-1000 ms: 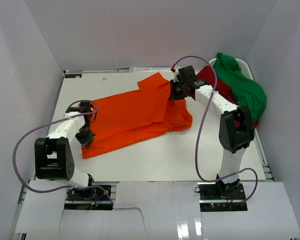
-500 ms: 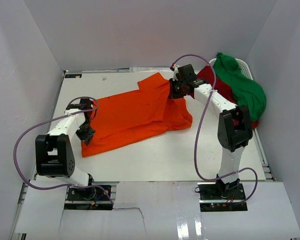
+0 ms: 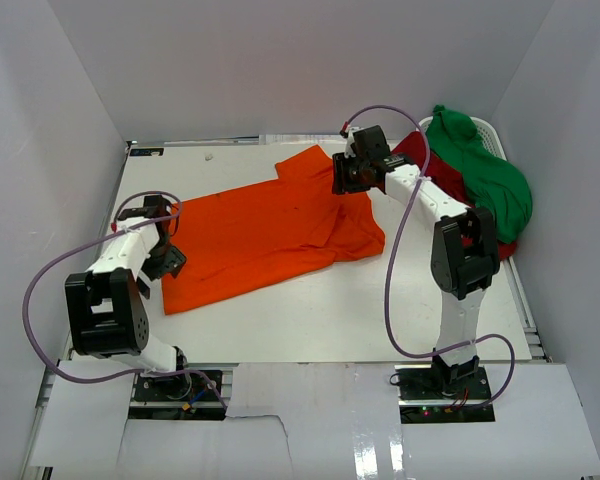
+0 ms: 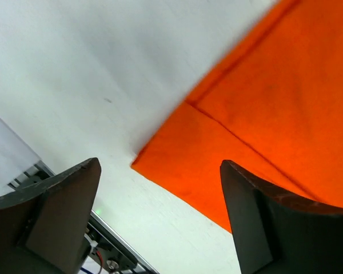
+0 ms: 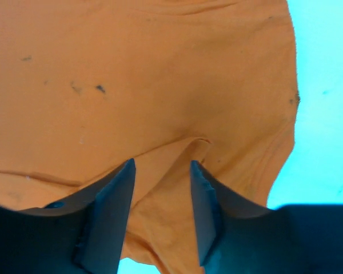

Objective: Fold and stack the t-shirts
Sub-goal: Fold the flattened tshirt in 1/3 of the way

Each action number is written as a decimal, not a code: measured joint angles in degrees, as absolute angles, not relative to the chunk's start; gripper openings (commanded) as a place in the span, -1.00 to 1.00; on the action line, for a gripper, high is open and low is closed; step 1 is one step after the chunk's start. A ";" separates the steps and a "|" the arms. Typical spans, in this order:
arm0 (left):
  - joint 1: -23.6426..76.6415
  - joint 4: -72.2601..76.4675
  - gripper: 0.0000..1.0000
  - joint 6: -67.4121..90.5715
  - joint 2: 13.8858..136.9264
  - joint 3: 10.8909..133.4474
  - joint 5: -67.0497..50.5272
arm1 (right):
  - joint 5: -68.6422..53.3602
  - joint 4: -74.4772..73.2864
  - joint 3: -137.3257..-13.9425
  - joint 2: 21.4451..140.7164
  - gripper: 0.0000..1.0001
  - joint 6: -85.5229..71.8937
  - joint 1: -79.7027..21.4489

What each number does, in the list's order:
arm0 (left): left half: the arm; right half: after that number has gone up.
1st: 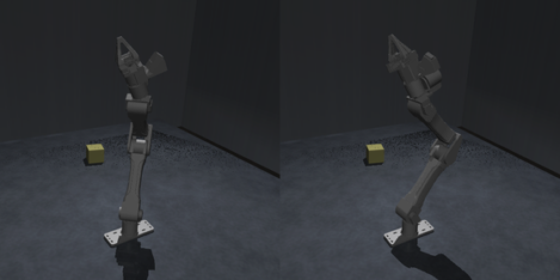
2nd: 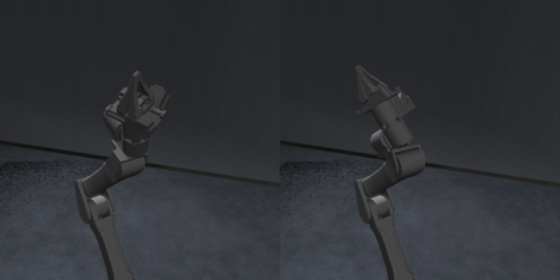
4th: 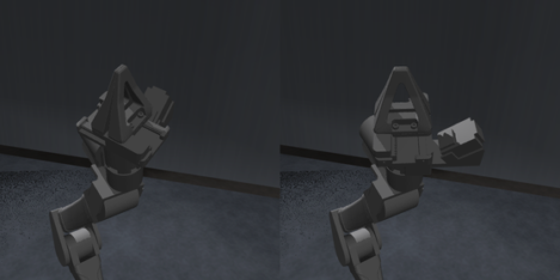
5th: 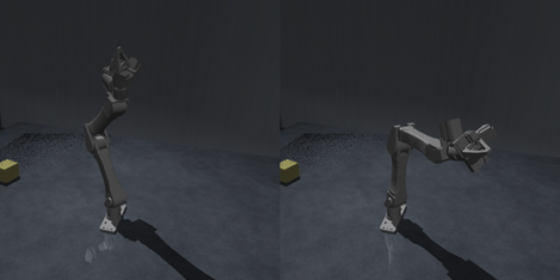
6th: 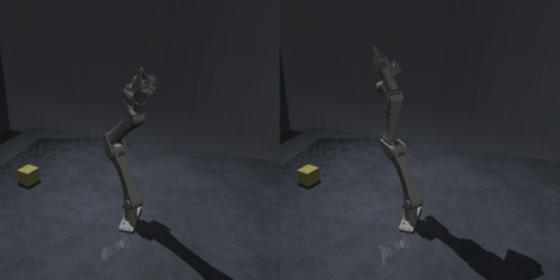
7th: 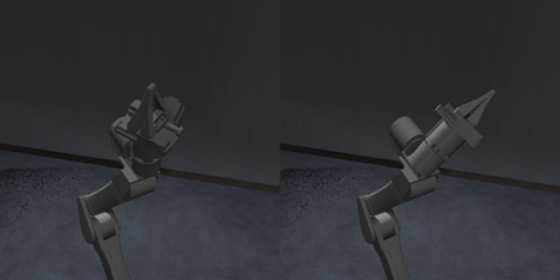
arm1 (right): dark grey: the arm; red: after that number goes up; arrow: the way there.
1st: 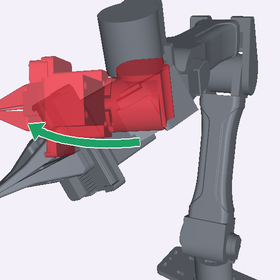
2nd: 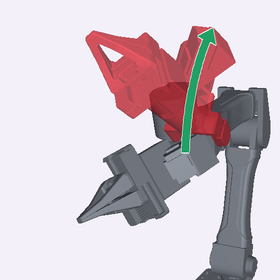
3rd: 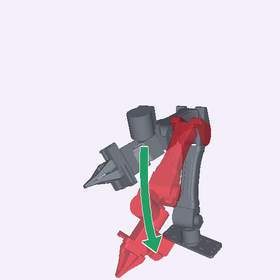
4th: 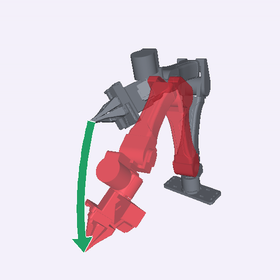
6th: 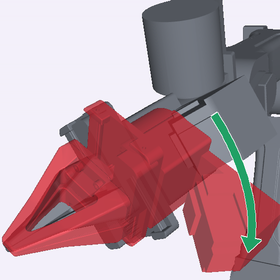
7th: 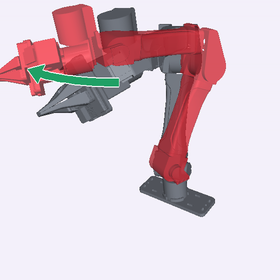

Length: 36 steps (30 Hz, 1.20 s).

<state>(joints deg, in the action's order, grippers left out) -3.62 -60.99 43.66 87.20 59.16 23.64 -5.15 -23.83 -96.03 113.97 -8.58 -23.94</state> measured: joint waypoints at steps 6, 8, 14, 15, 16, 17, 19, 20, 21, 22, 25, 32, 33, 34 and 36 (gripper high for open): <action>-6.22 -61.06 0.96 44.29 82.76 59.77 26.68 | -3.53 -23.27 -95.04 113.58 0.13 -8.58 -23.94; -6.22 -60.07 0.96 43.27 81.32 60.07 26.28 | -3.60 -22.50 -92.64 112.31 0.14 -8.60 -23.94; -5.89 -55.51 0.96 37.63 79.85 59.64 21.32 | -3.75 -22.68 -84.07 106.72 0.16 -8.84 -23.94; -5.65 -54.83 0.96 36.64 79.88 59.48 20.12 | -3.53 -22.92 -82.56 105.60 0.15 -8.88 -23.94; -5.32 -54.26 0.96 35.81 79.88 59.35 19.09 | -3.29 -23.24 -81.34 104.57 0.15 -8.88 -23.94; -4.93 -53.54 0.96 35.03 79.88 59.33 17.87 | -2.94 -23.38 -79.90 103.46 0.16 -8.93 -23.94; -3.97 -51.79 0.96 33.54 79.88 59.31 15.77 | -2.24 -23.75 -77.17 101.14 0.15 -8.97 -23.94; -3.44 -50.85 0.96 32.75 79.92 59.31 14.76 | -1.89 -23.86 -76.03 100.12 0.15 -8.97 -23.94; -2.90 -49.95 0.96 32.18 80.12 59.31 13.89 | -1.61 -23.88 -75.20 99.39 0.16 -8.97 -23.94; -2.39 -49.19 0.96 31.68 80.49 59.33 13.39 | -1.48 -23.88 -74.48 98.83 0.15 -8.97 -23.94; -0.36 -47.72 0.96 30.63 83.79 60.16 12.60 | -0.49 -23.81 -72.71 97.91 0.15 -8.97 -23.94; 7.07 -44.97 0.96 29.98 94.63 61.76 12.62 | 0.69 -23.73 -69.89 97.86 0.13 -8.62 -23.77; 7.66 -44.80 0.96 29.98 95.74 61.78 12.60 | 0.69 -23.73 -69.65 97.86 0.11 -8.54 -23.68; 7.88 -44.73 0.96 29.98 96.57 61.84 12.62 | 0.64 -23.70 -69.52 97.89 0.09 -8.49 -23.57; 7.88 -44.71 0.96 29.98 98.17 62.17 12.71 | -0.05 -23.73 -69.47 98.10 0.03 -8.47 -23.20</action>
<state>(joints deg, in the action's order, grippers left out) 7.88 -44.71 29.98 98.17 62.17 12.71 -0.05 -23.73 -69.47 98.10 -8.47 -23.20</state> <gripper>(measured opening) 0.979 0.541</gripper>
